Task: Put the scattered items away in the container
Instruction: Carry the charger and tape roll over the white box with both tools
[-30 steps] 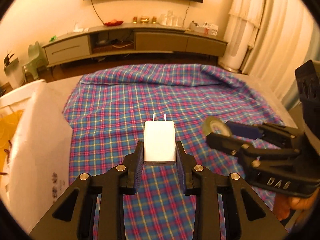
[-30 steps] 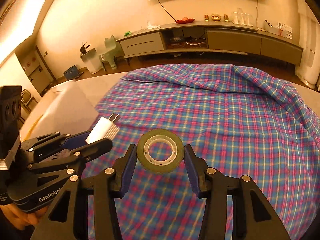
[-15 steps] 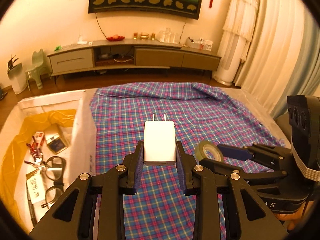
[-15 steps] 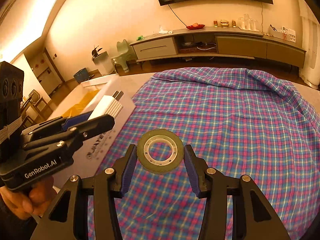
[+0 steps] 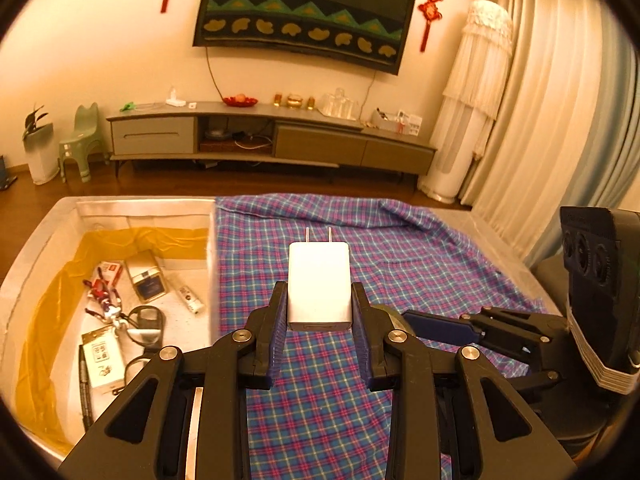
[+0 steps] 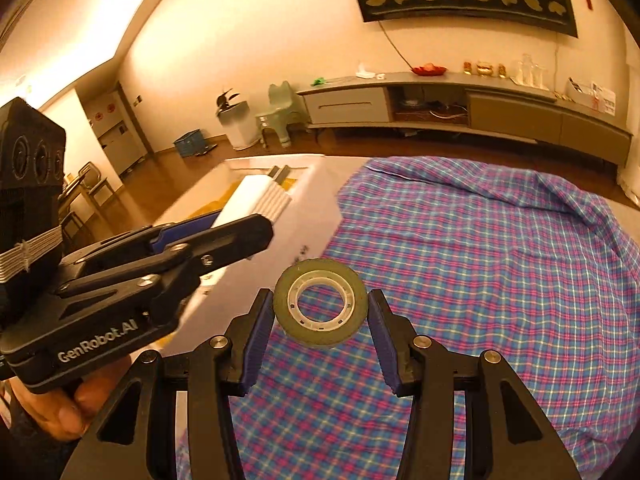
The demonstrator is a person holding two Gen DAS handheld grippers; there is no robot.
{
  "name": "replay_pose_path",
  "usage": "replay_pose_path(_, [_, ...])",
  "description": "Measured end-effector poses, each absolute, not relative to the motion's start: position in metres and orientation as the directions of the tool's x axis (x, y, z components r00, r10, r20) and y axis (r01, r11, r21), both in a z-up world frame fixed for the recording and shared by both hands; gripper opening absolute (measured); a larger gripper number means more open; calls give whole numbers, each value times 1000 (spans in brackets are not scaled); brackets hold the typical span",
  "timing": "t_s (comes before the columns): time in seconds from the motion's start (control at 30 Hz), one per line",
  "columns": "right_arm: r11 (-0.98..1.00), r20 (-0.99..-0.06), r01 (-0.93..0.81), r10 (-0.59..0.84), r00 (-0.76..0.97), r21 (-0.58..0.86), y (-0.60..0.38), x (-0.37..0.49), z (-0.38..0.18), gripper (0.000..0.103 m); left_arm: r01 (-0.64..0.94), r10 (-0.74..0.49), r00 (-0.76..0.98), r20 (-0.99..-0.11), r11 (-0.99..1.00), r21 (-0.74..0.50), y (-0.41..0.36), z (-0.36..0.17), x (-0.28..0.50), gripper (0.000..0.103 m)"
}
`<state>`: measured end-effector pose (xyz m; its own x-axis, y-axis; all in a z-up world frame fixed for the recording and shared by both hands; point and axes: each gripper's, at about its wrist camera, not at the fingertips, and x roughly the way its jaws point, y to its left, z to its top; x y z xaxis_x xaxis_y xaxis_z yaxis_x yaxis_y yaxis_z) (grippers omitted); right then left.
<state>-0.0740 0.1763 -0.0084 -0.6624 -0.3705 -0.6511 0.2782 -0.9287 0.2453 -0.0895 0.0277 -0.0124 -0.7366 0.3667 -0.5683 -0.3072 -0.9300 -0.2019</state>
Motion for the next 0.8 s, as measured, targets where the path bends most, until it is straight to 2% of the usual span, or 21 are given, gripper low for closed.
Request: replay_pose_path(0.8, [-899,-624,408,-413,-664,161,81,-75,36,49,-112,276,-814,-512,-938,-329,-97,4,-80,31])
